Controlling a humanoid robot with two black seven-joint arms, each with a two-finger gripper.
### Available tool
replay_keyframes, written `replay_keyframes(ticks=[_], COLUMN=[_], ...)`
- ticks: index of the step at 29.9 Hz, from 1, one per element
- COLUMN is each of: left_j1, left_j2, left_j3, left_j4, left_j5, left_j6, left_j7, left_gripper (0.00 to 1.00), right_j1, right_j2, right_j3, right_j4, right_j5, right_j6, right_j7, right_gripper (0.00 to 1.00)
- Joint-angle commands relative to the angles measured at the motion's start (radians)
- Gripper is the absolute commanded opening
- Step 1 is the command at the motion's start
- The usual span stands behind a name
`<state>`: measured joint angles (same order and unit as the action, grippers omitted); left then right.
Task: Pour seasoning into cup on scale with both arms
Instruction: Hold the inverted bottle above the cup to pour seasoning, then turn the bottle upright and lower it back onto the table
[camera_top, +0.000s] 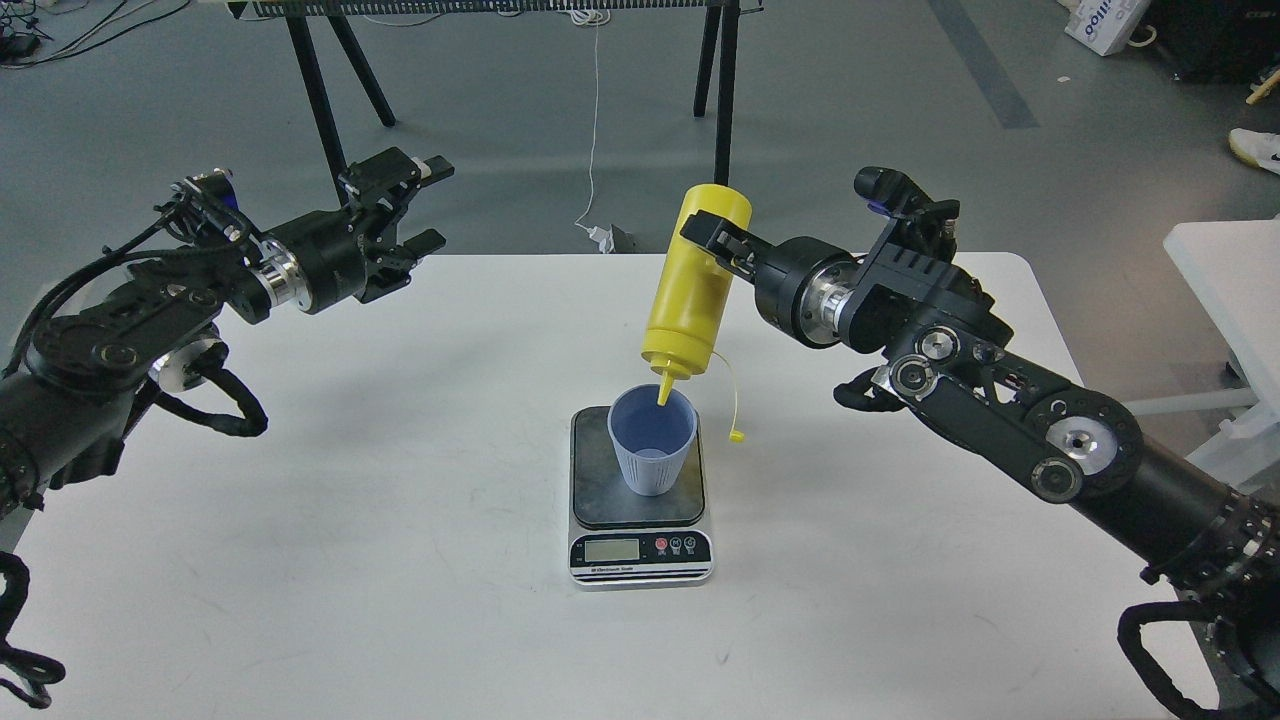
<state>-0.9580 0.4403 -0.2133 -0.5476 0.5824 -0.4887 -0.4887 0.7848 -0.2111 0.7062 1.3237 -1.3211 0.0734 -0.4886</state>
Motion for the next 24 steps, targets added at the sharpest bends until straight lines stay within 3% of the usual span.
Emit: replay_keyframes(ticks=[1, 11, 15, 19, 24], left_j1=[0.001, 0.012, 0.016, 0.019, 0.018], left_j2=[-0.003, 0.005, 0.008, 0.009, 0.057], left_j3=[0.002, 0.002, 0.002, 0.002, 0.008], left_j4=[0.000, 0.000, 0.000, 0.000, 0.000], left_j5=[0.000, 0.000, 0.000, 0.000, 0.007], left_j6=[0.000, 0.000, 0.000, 0.000, 0.000], left_j7=[0.000, 0.000, 0.000, 0.000, 0.000], left_gripper=[0.99, 0.99, 0.99, 0.99, 0.99], right_j1=[0.007, 0.014, 0.040, 0.060, 0.086], right_j2=[0.001, 0.018, 0.051, 0.088, 0.078], right_j3=[-0.020, -0.016, 0.073, 0.261, 0.485], right_j4=[-0.004, -0.020, -0.049, -0.080, -0.086], right_j5=[-0.003, -0.029, 0.005, 0.155, 0.513], right_j6=[0.000, -0.004, -0.038, -0.040, -0.079], right_j7=[0.000, 0.000, 0.000, 0.000, 0.000], right_gripper=[0.02, 0.02, 0.02, 0.02, 0.02])
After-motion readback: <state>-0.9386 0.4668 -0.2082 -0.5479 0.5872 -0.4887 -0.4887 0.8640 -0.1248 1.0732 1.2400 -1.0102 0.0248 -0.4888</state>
